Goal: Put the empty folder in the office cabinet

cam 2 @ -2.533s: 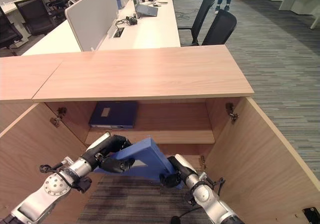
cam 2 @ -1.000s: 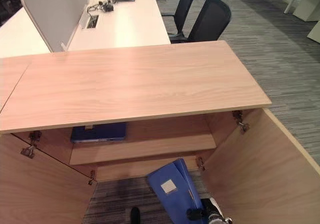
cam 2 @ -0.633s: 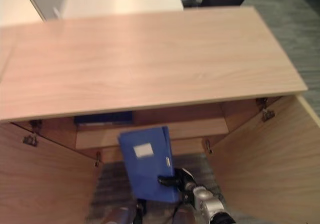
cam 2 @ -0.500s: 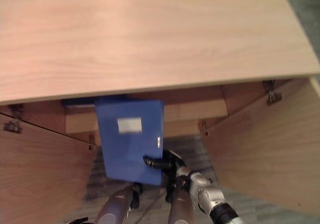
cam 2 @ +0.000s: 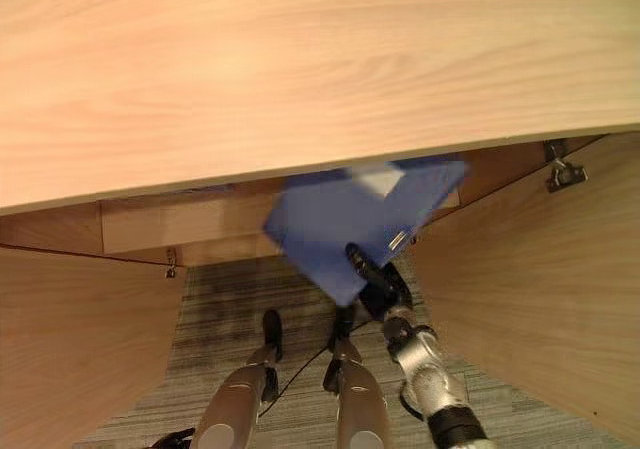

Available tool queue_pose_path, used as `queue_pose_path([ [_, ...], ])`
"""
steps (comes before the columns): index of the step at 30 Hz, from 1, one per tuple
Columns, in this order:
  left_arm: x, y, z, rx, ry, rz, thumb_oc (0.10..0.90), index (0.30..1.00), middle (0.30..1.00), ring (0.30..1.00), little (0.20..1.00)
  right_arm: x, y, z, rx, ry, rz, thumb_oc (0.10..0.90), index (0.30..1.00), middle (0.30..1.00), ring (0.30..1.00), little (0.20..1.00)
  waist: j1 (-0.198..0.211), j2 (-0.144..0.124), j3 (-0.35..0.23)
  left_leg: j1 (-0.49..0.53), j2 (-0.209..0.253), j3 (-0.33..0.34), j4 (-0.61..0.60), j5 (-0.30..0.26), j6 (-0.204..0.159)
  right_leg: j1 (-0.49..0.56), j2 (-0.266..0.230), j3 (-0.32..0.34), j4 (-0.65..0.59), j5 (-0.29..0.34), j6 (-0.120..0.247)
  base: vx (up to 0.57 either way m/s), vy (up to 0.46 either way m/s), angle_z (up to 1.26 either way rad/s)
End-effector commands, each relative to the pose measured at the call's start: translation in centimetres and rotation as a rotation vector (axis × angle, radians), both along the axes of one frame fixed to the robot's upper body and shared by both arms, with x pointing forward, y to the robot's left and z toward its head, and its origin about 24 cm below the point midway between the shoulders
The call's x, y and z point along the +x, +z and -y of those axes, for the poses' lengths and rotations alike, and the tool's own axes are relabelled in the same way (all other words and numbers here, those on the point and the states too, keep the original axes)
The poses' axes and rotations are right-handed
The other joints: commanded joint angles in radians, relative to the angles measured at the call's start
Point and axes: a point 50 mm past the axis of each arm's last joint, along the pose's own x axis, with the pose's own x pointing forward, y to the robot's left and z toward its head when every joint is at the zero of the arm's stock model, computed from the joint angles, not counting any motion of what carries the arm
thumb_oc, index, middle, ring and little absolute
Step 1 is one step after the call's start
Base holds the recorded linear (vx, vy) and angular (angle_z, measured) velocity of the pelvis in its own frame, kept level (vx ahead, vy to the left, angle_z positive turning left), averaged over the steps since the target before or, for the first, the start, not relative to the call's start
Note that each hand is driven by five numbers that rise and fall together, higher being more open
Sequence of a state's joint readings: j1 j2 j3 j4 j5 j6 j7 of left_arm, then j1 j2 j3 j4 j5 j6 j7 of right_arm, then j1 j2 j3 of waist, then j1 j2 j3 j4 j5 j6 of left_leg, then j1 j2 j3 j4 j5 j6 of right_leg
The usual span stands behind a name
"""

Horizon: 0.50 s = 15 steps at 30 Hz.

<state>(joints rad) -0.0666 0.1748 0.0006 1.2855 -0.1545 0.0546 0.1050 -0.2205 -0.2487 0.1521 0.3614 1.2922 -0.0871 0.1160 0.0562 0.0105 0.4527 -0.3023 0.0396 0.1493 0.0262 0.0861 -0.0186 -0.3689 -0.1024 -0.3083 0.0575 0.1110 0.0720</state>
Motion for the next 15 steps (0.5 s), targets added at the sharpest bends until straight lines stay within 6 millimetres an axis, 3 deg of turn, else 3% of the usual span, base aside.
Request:
queue_pose_path([
  [1, -4.7, -0.5, -1.7, 0.1, 0.076, -0.153, 0.8, 0.9, 0.9, 0.9, 0.9, 1.5, 5.4, 0.0, 0.19, -0.148, 0.229, 0.4, 0.3, 0.3, 0.3, 0.3, 0.003, -0.017, -0.069, -0.025, -0.007, -0.032, 0.062, -0.102, -0.025, 0.026, -0.03, 0.034, 0.001, -0.063, 0.038, 0.01, -0.032, 0.1],
  [3, -3.9, -0.3, -1.6, 0.126, 0.084, -0.129, 0.8, 0.9, 0.9, 0.9, 0.9, 2.6, 6.8, 0.1, 0.221, -0.227, 0.224, 0.4, 0.3, 0.3, 0.3, 0.3, 0.011, -0.009, -0.058, -0.032, -0.008, -0.033, 0.059, -0.099, -0.027, 0.018, -0.03, 0.036, 0.007, -0.069, 0.037, -0.01, -0.048, 0.15],
  [7, -2.0, 0.0, -1.5, 0.166, 0.067, -0.066, 0.8, 0.9, 0.9, 0.9, 0.9, 5.1, 11.5, 0.1, 0.274, -0.33, 0.292, 0.4, 0.3, 0.3, 0.3, 0.3, 0.029, 0.012, -0.034, -0.071, -0.011, -0.039, 0.071, -0.093, -0.033, -0.017, -0.03, 0.039, 0.026, -0.077, 0.031, -0.03, -0.045, 0.08],
  [8, -2.0, 0.0, -1.5, 0.166, 0.067, -0.064, 0.8, 0.9, 0.9, 0.9, 0.9, 5.1, 11.6, 0.1, 0.274, -0.331, 0.293, 0.4, 0.3, 0.3, 0.3, 0.3, 0.03, 0.012, -0.032, -0.072, -0.011, -0.039, 0.071, -0.093, -0.033, -0.018, -0.03, 0.039, 0.027, -0.077, 0.031, -0.01, -0.033, 0.19],
  [9, -1.4, 0.1, -1.3, 0.174, 0.057, -0.042, 0.8, 0.9, 0.9, 0.9, 0.9, 6.1, 13.2, -0.1, 0.289, -0.362, 0.302, 0.4, 0.3, 0.3, 0.3, 0.3, 0.039, 0.02, -0.024, -0.081, -0.012, -0.039, 0.07, -0.087, -0.035, -0.027, -0.029, 0.038, 0.032, -0.08, 0.028, -0.01, -0.029, 0.19],
  [15, -0.4, 0.4, -1.1, 0.199, 0.021, 0.001, 0.8, 0.9, 0.9, 0.9, 0.9, 7.9, 16.5, -1.1, 0.256, -0.39, 0.291, 0.4, 0.3, 0.3, 0.3, 0.3, 0.067, 0.045, 0.012, -0.116, -0.018, -0.043, 0.053, -0.068, -0.038, -0.072, -0.029, 0.037, 0.048, -0.086, 0.026, -0.02, -0.019, 0.07],
])
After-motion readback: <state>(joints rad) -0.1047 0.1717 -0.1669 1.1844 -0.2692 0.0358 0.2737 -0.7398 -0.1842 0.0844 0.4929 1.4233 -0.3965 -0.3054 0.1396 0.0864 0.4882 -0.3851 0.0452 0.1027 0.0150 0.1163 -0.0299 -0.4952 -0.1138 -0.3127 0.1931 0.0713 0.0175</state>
